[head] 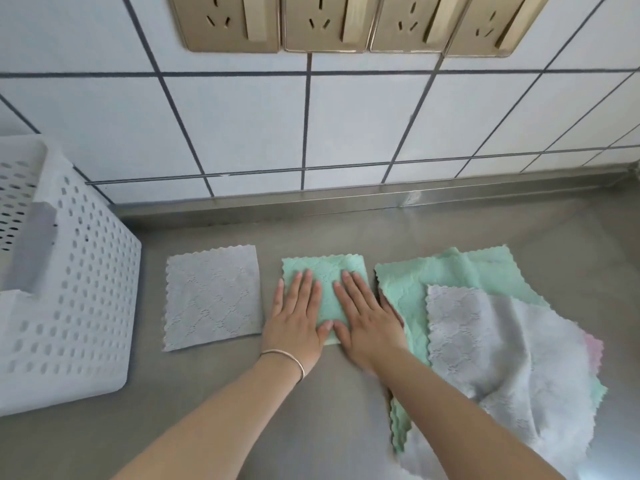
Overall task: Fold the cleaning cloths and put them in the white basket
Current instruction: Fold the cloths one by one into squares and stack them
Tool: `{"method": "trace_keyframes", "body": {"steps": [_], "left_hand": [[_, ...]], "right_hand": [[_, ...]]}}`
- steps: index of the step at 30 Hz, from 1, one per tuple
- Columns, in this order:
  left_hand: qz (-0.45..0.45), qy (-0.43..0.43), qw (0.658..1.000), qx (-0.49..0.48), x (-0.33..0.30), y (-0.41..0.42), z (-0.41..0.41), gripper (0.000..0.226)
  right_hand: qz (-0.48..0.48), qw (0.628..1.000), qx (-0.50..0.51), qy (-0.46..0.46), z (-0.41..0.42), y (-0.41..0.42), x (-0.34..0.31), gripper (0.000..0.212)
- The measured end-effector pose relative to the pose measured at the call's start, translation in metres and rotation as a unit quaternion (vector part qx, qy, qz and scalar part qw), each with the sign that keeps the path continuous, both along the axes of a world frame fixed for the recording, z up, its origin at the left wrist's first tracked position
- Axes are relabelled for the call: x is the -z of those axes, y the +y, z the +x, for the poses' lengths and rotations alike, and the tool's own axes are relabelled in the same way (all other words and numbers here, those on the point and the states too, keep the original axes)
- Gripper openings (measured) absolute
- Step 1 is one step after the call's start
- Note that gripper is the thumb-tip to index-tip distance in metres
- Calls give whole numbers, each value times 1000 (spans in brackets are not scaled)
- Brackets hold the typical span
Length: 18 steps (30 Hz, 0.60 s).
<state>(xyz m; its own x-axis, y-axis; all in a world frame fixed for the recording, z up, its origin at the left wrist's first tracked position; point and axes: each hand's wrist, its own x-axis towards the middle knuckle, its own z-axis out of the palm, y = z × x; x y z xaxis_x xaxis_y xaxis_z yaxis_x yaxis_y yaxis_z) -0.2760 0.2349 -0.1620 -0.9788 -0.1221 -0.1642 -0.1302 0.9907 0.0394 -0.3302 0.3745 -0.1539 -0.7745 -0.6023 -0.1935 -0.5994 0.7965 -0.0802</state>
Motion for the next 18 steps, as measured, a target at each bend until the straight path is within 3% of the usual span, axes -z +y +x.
{"method": "trace_keyframes", "body": {"steps": [2, 6, 15, 18], "left_hand": [[-49, -12, 999, 18, -1, -6, -19, 70], [-80, -12, 996, 30, -1, -17, -39, 68], [-51, -59, 997, 7, -5, -28, -50, 66], [-24, -38, 999, -5, -22, -25, -50, 66]], "right_hand": [[-2, 999, 0, -51, -18, -5, -3, 67], [12, 999, -18, -41, -36, -17, 2, 67], [25, 999, -24, -41, -49, -31, 2, 60], [-99, 995, 15, 20, -35, -28, -14, 55]]}}
